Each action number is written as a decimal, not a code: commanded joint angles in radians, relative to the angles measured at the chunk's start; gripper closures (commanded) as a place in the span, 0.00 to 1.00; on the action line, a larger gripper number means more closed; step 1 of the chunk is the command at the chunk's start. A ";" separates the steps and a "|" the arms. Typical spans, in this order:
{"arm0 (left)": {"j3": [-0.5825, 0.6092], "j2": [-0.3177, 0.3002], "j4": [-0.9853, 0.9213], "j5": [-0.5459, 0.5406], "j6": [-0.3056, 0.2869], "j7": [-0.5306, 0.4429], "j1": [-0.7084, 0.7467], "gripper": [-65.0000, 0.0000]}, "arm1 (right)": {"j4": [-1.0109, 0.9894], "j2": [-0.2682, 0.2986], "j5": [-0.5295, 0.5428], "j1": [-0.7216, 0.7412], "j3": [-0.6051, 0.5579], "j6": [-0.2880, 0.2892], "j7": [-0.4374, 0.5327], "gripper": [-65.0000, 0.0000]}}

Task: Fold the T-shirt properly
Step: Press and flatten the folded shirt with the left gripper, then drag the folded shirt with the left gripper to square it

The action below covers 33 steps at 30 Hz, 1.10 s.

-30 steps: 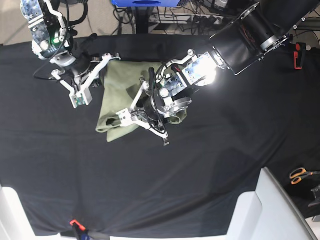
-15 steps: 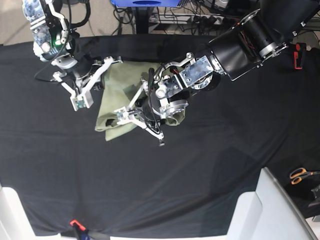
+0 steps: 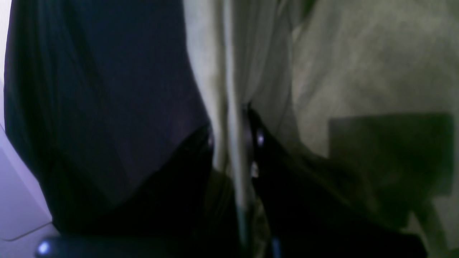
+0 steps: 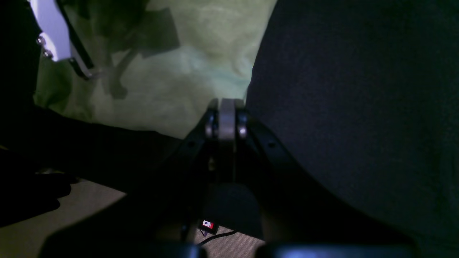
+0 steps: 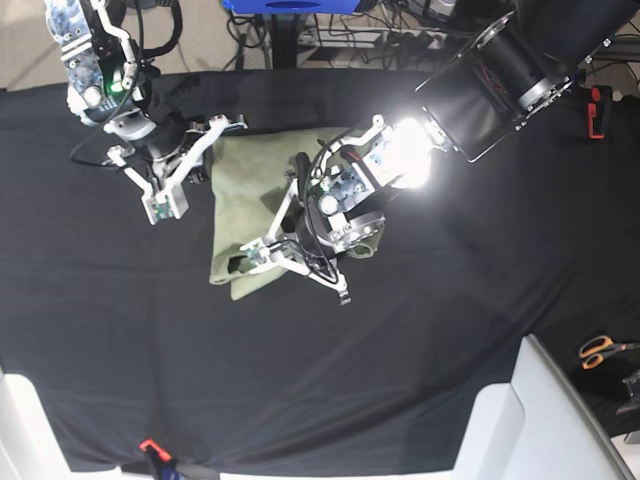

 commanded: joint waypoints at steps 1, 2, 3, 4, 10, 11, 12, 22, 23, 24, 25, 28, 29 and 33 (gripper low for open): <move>-0.005 0.009 0.015 0.008 0.005 -0.012 -0.023 1.00 | 0.017 0.005 0.002 0.003 0.002 0.003 0.018 1.00; -0.005 0.009 0.014 0.008 0.005 -0.012 -0.023 1.00 | 0.017 0.005 0.002 0.001 0.002 0.003 0.018 1.00; -0.005 0.009 0.014 0.008 0.005 -0.012 -0.023 1.00 | 0.017 0.005 0.002 0.001 0.002 0.003 0.018 1.00; -0.005 0.009 0.012 0.008 0.005 -0.012 -0.023 1.00 | 0.017 0.005 0.002 0.000 0.002 0.003 0.018 1.00; -0.008 0.010 -0.011 0.008 0.005 -0.008 -0.029 1.00 | 0.017 0.005 0.002 0.000 -0.003 0.003 0.018 1.00; -0.007 0.010 -0.024 0.008 0.005 -0.008 -0.041 1.00 | 0.017 0.003 0.002 0.000 -0.004 0.003 0.018 1.00; -0.005 0.010 -0.035 0.008 0.005 -0.008 -0.043 1.00 | 0.017 0.003 0.002 -0.002 -0.004 0.003 0.018 1.00; -0.004 0.010 -0.051 0.008 0.005 -0.009 -0.089 0.46 | 0.017 0.003 0.002 -0.003 -0.004 0.003 0.018 1.00; -0.004 0.010 -0.051 0.008 0.005 -0.011 -0.095 0.43 | 0.017 0.003 0.002 -0.003 -0.004 0.003 0.018 1.00; -0.004 0.010 -0.051 0.010 0.005 -0.011 -0.098 0.40 | 0.017 0.003 0.002 -0.003 -0.006 0.003 0.018 1.00; -0.005 0.010 -0.051 0.010 0.005 -0.011 -0.109 0.37 | 0.017 0.003 0.002 -0.003 -0.006 0.003 0.018 1.00; -0.002 0.010 -0.051 0.010 0.005 -0.011 -0.142 0.27 | 0.017 0.003 0.002 -0.003 -0.006 0.003 0.018 1.00; 0.009 0.010 -0.051 0.010 0.005 -0.012 -0.155 0.25 | 0.017 0.003 0.002 -0.003 -0.006 0.003 0.018 1.00; 0.044 0.014 -0.032 0.001 0.005 -0.012 -0.201 0.21 | 0.015 0.003 0.002 -0.003 -0.006 0.003 0.018 1.00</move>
